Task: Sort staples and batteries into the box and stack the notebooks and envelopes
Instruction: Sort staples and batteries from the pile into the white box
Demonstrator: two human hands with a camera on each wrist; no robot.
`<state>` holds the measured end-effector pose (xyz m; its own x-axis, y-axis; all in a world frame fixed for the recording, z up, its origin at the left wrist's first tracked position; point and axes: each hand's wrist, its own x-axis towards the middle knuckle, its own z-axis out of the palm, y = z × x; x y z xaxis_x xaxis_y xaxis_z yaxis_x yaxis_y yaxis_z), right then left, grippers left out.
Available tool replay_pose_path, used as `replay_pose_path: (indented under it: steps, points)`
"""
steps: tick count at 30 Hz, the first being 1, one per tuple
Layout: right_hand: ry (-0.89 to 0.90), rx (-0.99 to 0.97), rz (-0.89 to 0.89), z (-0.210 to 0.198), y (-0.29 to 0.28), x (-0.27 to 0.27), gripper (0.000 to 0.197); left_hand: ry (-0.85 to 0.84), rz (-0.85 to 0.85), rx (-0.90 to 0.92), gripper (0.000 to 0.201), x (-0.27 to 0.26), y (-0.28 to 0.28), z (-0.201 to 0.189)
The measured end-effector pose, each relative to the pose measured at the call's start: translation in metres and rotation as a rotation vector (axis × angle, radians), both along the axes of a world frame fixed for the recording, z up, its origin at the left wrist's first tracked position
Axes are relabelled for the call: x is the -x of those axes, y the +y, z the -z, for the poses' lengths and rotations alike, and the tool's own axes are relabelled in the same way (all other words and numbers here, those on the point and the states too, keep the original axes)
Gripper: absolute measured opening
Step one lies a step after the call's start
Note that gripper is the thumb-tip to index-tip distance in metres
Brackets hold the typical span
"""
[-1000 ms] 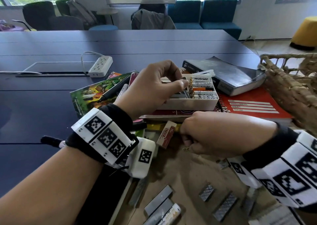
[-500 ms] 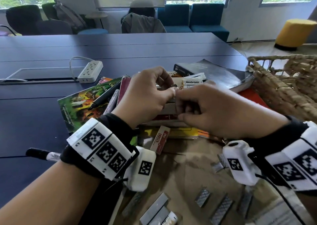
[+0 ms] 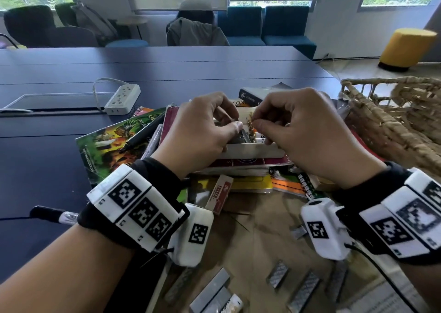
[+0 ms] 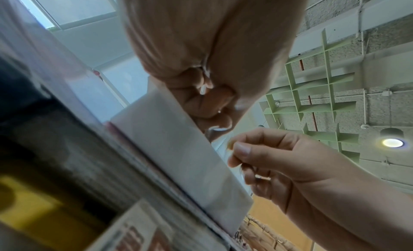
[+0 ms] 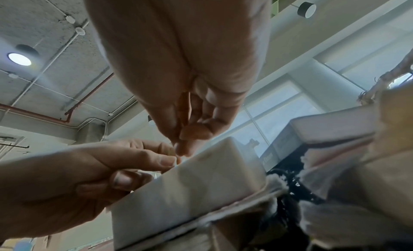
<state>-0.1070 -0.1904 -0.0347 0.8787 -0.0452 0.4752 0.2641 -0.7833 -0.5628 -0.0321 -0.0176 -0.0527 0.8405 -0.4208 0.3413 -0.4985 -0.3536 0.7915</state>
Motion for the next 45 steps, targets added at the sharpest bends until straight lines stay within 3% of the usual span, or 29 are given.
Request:
replay_pose_path:
  steps: [8, 13, 18, 27, 34, 45]
  points:
    - [0.087, 0.121, -0.079, -0.011, -0.004, 0.004, 0.011, 0.005, -0.011, 0.009, 0.010, 0.001, 0.000, -0.001]
    - [0.478, 0.367, -0.303, -0.024, -0.012, 0.018, 0.008, 0.006, -0.007, -0.004, 0.015, 0.001, 0.000, -0.001]
    - [0.752, 0.554, -0.310, -0.015, -0.014, 0.031, 0.021, -0.016, -0.005, -0.026, 0.024, 0.002, 0.001, -0.003]
    - [0.947, 0.672, -0.281, -0.001, -0.006, 0.039, 0.032, -0.011, 0.012, -0.044, 0.025, 0.004, 0.001, -0.004]
    - [0.863, 0.702, -0.323, 0.010, 0.000, 0.031, 0.014, -0.017, 0.001, -0.067, 0.021, 0.004, 0.001, -0.004]
    - [0.629, 0.502, -0.385, -0.011, -0.010, 0.019, 0.014, 0.001, 0.045, -0.050, 0.013, 0.006, 0.001, -0.007]
